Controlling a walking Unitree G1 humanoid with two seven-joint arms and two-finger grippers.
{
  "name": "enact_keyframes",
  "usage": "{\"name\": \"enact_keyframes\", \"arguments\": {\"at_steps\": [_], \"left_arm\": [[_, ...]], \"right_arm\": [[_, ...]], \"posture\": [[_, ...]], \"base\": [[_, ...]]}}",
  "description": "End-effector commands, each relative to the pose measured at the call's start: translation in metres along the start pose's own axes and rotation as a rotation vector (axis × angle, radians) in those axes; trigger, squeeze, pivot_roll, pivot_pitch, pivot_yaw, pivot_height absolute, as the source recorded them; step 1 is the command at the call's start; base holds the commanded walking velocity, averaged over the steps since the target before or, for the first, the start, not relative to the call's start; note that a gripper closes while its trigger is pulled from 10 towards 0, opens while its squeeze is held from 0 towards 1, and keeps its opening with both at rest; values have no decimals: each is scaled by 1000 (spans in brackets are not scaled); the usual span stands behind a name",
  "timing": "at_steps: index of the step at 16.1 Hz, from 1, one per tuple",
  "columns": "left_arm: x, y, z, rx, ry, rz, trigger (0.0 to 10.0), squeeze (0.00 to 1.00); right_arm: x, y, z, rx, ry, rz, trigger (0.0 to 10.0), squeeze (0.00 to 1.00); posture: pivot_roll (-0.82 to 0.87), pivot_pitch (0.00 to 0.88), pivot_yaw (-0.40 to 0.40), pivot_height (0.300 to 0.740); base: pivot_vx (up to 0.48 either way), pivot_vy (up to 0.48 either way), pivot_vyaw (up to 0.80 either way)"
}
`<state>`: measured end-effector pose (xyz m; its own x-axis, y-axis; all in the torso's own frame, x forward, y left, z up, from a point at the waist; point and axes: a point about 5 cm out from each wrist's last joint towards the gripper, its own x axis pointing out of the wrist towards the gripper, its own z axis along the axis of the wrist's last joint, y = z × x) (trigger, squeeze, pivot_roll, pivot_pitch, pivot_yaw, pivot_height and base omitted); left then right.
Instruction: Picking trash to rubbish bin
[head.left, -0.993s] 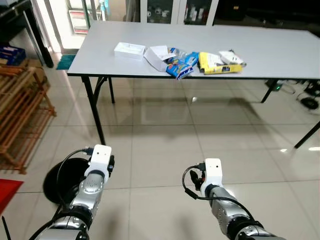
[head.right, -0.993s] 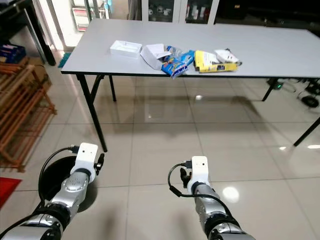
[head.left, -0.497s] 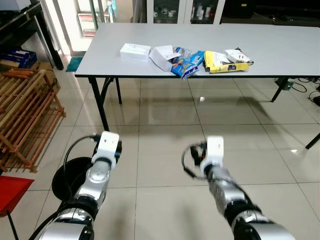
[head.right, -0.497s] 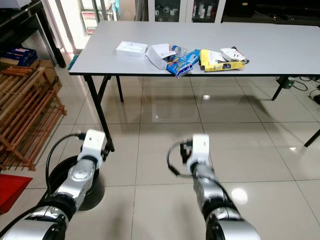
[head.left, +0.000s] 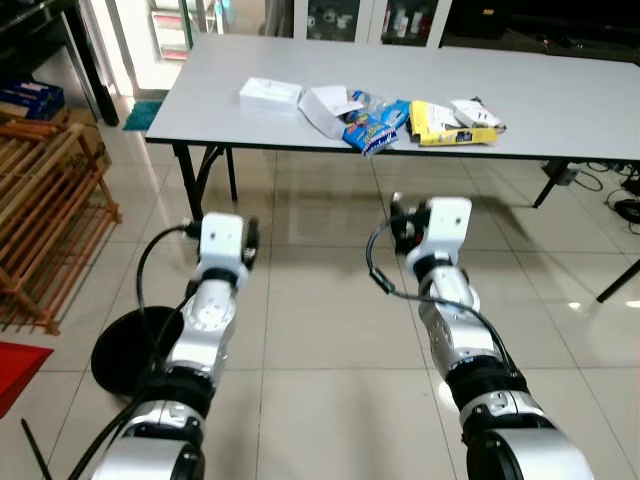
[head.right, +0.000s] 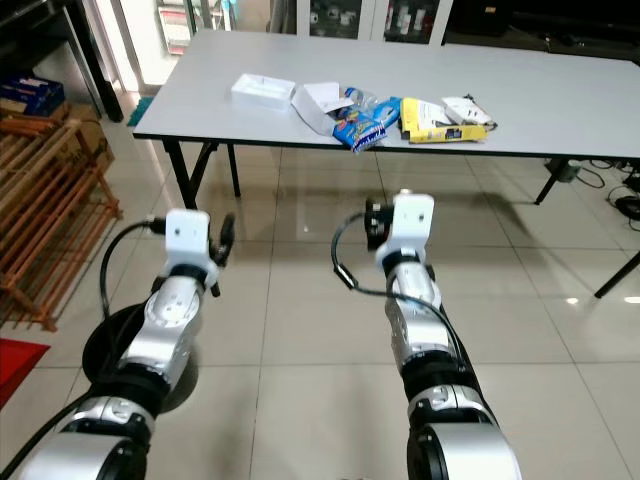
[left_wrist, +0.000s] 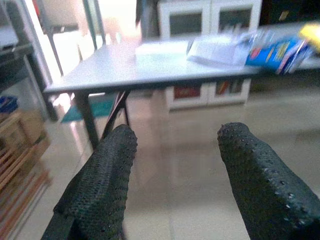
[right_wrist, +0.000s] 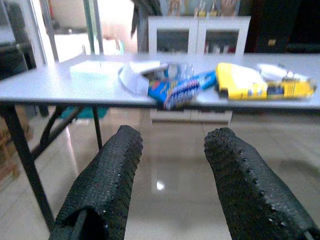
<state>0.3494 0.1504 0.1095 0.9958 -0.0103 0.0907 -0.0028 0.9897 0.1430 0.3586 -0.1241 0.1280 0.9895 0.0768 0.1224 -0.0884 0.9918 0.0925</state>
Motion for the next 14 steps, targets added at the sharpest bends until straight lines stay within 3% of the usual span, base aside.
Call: {"name": "enact_keyframes", "arguments": {"at_steps": [1, 3, 7, 14], "left_arm": [[6, -5, 16, 7, -68, -15, 10000, 0], [9, -14, 36, -8, -125, -43, 10000, 0], [9, -12, 35, 6, -107, -36, 10000, 0], [6, -2, 35, 6, -85, 28, 10000, 0]], "right_arm": [[-1, -3, 6, 14, -23, -22, 10000, 0], [-3, 5, 9, 27, -33, -12, 10000, 0], [-6, 17, 11, 46, -26, 7, 10000, 0], [-10, 29, 6, 12, 26, 73, 10000, 0]], "posture": [[13, 0, -89, 740], [16, 0, -79, 740], [-2, 0, -60, 740], [12, 0, -80, 740]], "base": [[0, 0, 0], [0, 0, 0], [0, -139, 0], [0, -389, 0]]}}
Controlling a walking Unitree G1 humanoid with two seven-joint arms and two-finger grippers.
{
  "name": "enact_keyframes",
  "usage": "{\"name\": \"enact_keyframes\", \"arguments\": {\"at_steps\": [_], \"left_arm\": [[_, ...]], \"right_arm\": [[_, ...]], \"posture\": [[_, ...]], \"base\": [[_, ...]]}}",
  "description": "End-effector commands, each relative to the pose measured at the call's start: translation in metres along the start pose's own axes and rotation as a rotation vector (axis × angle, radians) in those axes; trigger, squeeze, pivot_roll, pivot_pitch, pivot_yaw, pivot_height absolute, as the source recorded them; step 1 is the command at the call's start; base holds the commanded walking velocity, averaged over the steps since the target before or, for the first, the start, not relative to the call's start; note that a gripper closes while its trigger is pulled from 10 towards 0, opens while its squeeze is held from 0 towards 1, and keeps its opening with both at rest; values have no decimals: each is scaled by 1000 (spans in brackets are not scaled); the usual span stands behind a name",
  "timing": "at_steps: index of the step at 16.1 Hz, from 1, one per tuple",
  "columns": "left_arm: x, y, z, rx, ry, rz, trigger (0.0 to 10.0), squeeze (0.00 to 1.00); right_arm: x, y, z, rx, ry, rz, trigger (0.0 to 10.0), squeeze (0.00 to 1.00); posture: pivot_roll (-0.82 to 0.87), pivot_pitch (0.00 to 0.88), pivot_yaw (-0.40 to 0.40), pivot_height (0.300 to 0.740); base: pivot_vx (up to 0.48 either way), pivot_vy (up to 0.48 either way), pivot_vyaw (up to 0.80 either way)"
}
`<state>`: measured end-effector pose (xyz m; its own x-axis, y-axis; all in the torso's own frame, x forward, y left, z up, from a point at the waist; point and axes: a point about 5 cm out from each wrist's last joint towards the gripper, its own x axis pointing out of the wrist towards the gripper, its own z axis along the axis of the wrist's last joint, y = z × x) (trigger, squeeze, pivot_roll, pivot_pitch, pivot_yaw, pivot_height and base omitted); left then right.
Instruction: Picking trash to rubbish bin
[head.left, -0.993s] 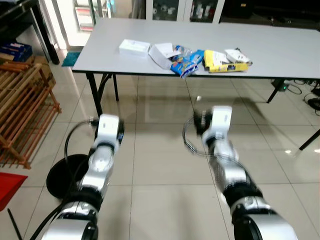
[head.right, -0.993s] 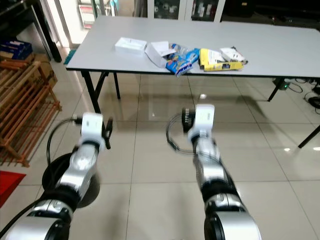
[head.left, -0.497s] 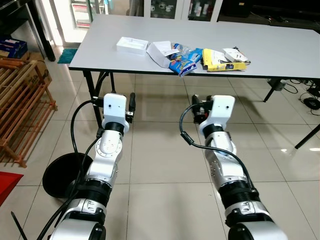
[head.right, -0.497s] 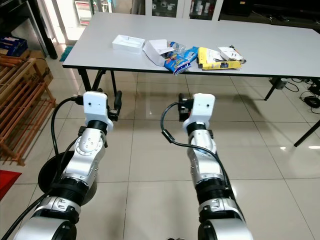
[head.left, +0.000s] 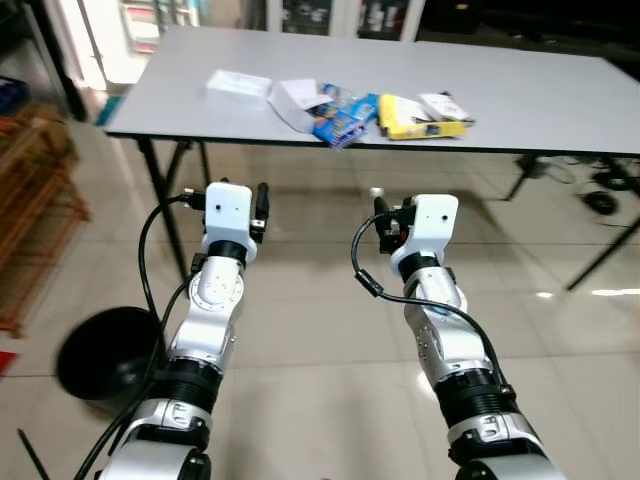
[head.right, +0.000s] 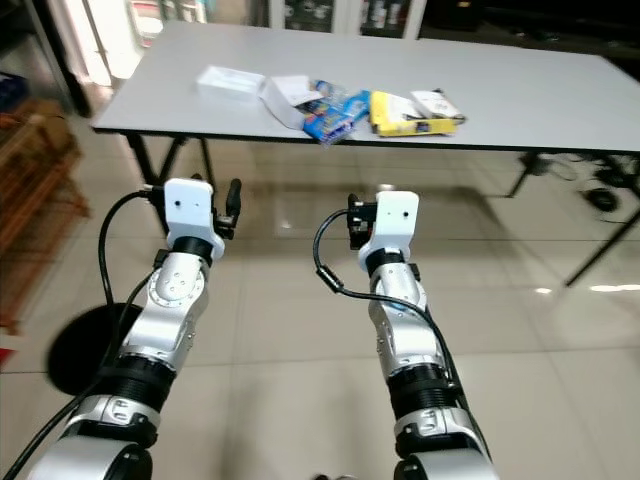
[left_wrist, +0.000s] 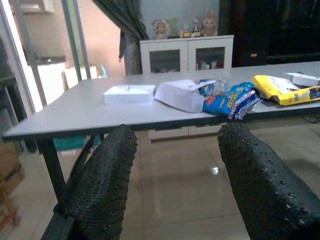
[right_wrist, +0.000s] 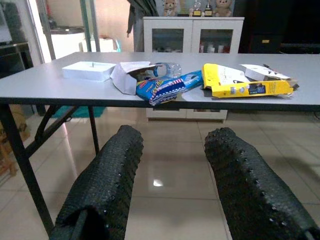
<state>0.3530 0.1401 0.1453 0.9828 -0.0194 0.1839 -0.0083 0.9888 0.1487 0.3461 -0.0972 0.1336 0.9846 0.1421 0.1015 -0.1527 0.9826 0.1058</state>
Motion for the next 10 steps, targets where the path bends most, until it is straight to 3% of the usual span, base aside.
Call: {"name": "enact_keyframes", "arguments": {"at_steps": [1, 10], "left_arm": [[-1, 3, -1, -2, 14, 25, 10000, 0], [-5, 7, -4, 16, 34, 42, 10000, 0]], "right_arm": [[0, 0, 3, -12, 1, 13, 10000, 0], [0, 10, 1, 10, 36, 59, 10000, 0]], "posture": [[10, 0, -79, 740], [20, 10, -93, 740]], "base": [[0, -431, 413], [0, -405, 46]]}}
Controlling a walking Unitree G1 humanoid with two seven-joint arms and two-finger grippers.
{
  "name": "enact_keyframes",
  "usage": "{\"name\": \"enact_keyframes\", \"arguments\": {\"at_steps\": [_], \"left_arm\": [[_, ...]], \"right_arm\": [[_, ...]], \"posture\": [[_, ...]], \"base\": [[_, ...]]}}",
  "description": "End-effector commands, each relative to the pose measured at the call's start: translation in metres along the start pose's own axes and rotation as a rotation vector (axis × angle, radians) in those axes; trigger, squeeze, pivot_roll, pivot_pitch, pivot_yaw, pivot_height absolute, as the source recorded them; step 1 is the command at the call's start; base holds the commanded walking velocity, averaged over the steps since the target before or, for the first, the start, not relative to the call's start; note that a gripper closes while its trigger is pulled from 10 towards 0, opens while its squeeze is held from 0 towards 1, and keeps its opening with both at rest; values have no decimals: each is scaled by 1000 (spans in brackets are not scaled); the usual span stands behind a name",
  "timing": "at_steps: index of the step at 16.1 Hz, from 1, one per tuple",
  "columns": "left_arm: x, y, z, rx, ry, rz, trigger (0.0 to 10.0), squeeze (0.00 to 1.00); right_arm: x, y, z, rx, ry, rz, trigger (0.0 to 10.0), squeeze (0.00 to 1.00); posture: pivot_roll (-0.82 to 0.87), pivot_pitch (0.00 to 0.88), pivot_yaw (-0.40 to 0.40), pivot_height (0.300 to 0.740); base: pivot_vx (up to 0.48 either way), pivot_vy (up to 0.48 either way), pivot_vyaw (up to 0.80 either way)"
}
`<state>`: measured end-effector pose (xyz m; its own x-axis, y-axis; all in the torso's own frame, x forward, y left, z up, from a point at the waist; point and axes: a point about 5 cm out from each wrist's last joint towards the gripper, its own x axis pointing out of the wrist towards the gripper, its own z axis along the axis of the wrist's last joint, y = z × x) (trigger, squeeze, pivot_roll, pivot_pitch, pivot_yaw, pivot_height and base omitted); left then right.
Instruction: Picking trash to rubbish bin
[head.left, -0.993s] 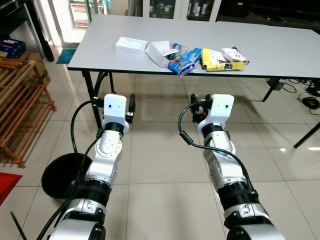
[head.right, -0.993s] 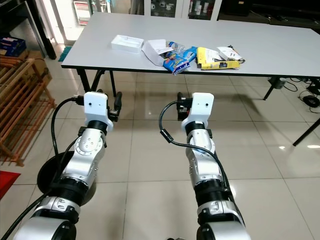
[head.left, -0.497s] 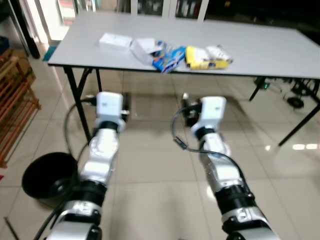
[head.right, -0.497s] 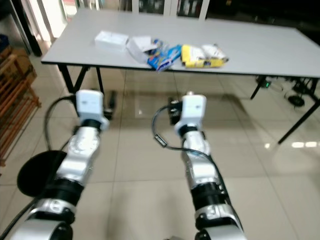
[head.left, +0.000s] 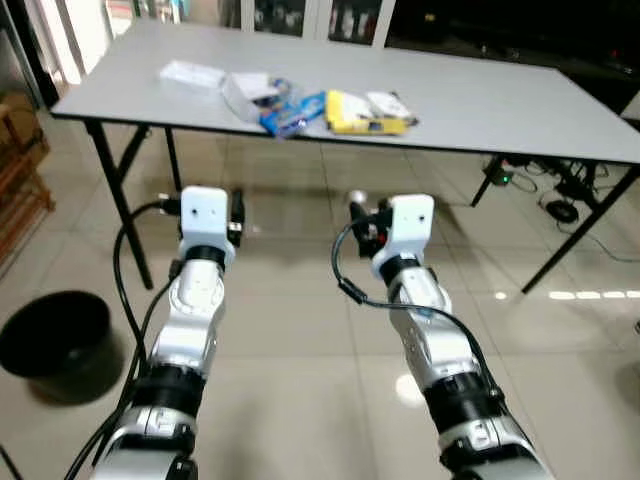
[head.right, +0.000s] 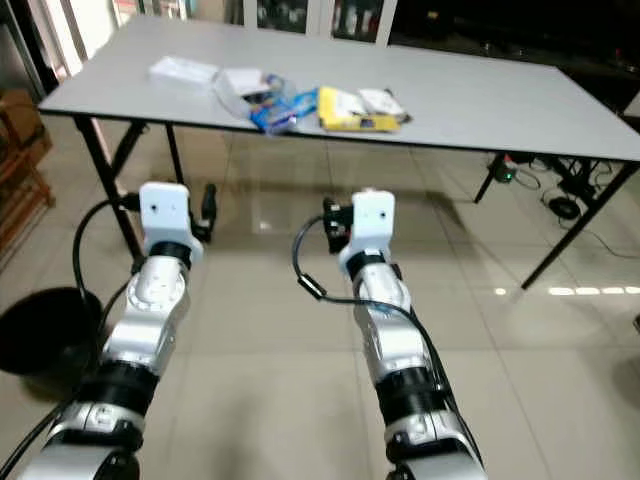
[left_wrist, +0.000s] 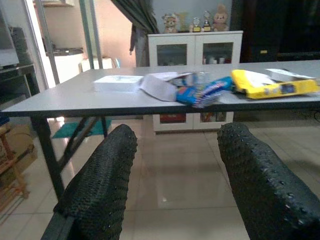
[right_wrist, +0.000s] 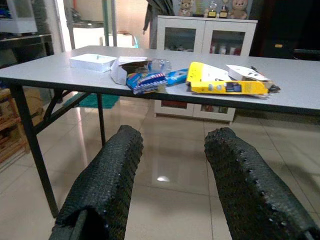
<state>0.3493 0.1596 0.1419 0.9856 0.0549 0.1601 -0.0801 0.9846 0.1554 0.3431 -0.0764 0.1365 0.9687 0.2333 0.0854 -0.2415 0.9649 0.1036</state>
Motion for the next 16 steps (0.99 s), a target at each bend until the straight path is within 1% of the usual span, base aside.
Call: {"name": "enact_keyframes", "arguments": {"at_steps": [1, 4, 7, 9, 10, 12, 16], "left_arm": [[-1, -12, 2, -4, -2, -27, 10000, 0], [-2, -13, 4, -48, -6, -26, 10000, 0], [-1, -14, 4, -40, 1, -20, 10000, 0], [0, -11, 4, -36, 9, -1, 10000, 0], [-1, -9, 2, -25, 18, 1, 10000, 0], [-2, -8, 2, -27, 20, 2, 10000, 0], [-1, -9, 3, -26, 23, -1, 10000, 0]], "right_arm": [[-1, -11, 0, 5, 10, -31, 10000, 0], [-1, -8, 1, 12, 13, -16, 10000, 0], [-3, -7, -2, 3, 25, 14, 10000, 0], [-3, -5, -1, -13, 25, 24, 10000, 0], [-3, -4, -3, -10, 34, 27, 10000, 0], [-3, -4, -3, -2, 35, 31, 10000, 0], [-3, -6, -2, 10, 35, 25, 10000, 0]], "posture": [[20, 10, -93, 740], [14, 10, -88, 740], [15, 12, -91, 740], [17, 12, -94, 740], [18, 12, -94, 740], [19, 14, -96, 740], [18, 12, -96, 740]], "base": [[0, -244, 0], [0, 0, 0], [0, 0, 0], [465, 0, 0], [469, 0, 800], [472, 0, 800], [355, 0, 0]]}}
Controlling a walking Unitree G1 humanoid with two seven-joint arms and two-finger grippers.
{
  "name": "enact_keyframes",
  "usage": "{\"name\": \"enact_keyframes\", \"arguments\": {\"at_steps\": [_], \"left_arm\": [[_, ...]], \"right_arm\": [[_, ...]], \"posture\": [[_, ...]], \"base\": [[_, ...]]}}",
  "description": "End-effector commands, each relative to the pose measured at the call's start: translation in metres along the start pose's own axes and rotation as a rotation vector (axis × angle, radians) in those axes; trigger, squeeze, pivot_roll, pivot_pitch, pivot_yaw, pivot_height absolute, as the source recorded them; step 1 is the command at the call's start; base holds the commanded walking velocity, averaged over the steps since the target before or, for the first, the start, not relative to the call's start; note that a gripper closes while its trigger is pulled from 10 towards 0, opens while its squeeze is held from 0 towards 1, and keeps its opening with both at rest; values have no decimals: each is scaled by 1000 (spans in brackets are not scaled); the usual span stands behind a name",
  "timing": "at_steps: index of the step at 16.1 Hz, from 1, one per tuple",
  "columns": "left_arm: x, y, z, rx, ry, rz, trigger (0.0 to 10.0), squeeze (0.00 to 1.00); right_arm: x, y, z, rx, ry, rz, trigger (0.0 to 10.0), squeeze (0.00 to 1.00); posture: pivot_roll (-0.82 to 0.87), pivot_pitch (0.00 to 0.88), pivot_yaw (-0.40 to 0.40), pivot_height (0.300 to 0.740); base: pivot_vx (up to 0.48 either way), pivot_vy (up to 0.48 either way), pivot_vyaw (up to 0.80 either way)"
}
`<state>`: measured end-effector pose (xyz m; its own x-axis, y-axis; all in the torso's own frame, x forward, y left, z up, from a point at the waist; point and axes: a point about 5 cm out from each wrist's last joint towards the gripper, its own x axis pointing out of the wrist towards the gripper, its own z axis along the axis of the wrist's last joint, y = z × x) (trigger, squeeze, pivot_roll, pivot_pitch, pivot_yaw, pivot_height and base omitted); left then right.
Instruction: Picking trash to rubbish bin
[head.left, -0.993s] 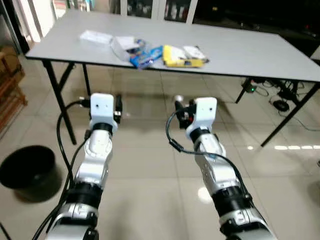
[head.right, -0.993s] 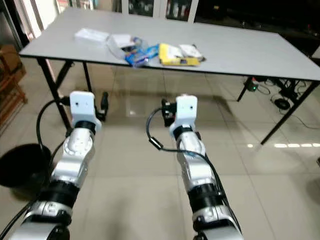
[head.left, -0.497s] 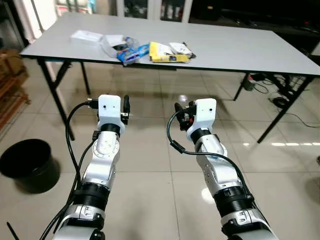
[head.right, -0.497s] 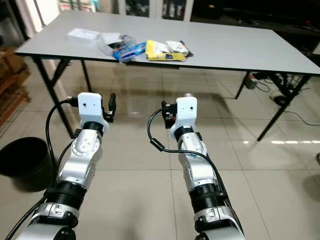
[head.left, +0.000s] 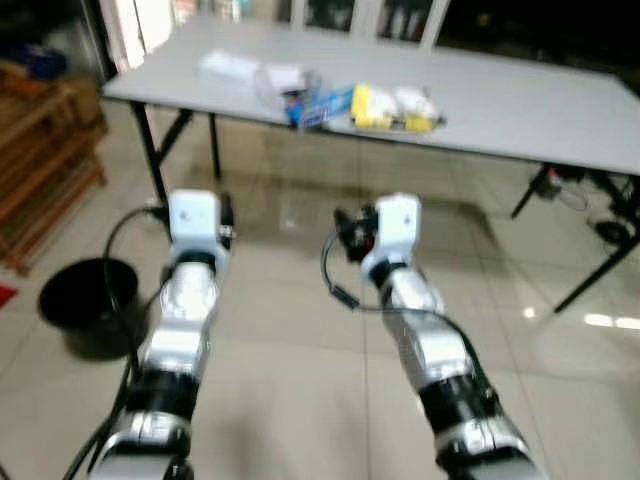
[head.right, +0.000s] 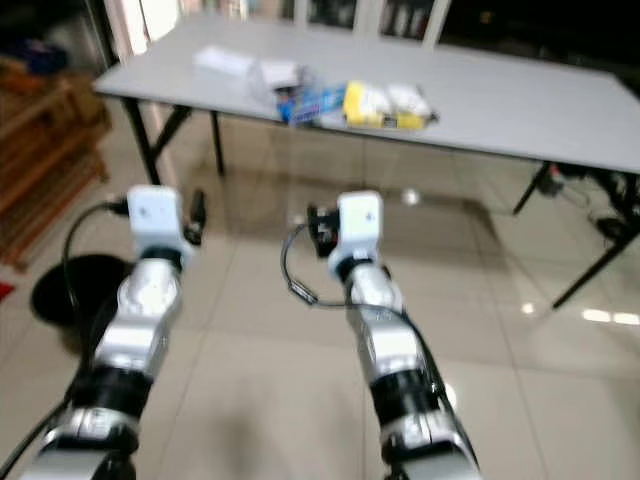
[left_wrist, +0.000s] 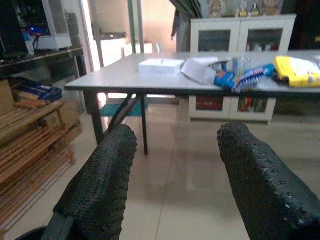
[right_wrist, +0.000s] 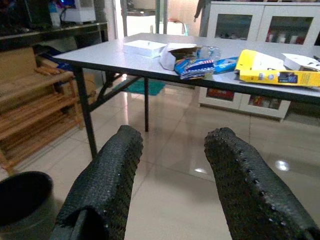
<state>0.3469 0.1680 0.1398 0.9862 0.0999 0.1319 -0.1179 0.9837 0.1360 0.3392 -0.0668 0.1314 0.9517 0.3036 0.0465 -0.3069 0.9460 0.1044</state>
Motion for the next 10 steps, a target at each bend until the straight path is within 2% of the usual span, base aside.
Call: {"name": "enact_keyframes", "arguments": {"at_steps": [1, 8, 10], "left_arm": [[1, -17, 6, -12, -11, -42, 10000, 0], [2, -18, 5, -8, -1, -56, 10000, 0], [2, -18, 5, -7, 0, -58, 10000, 0]], "right_arm": [[-2, -15, 4, 6, -12, -43, 10000, 0], [-1, -16, 5, 29, -16, -53, 10000, 0], [-1, -16, 5, 32, -16, -50, 10000, 0]], "posture": [[17, 12, -95, 740], [19, 12, -94, 740], [19, 12, -95, 740]], "base": [[371, 0, 0], [379, 0, 0], [392, 0, -800]]}}
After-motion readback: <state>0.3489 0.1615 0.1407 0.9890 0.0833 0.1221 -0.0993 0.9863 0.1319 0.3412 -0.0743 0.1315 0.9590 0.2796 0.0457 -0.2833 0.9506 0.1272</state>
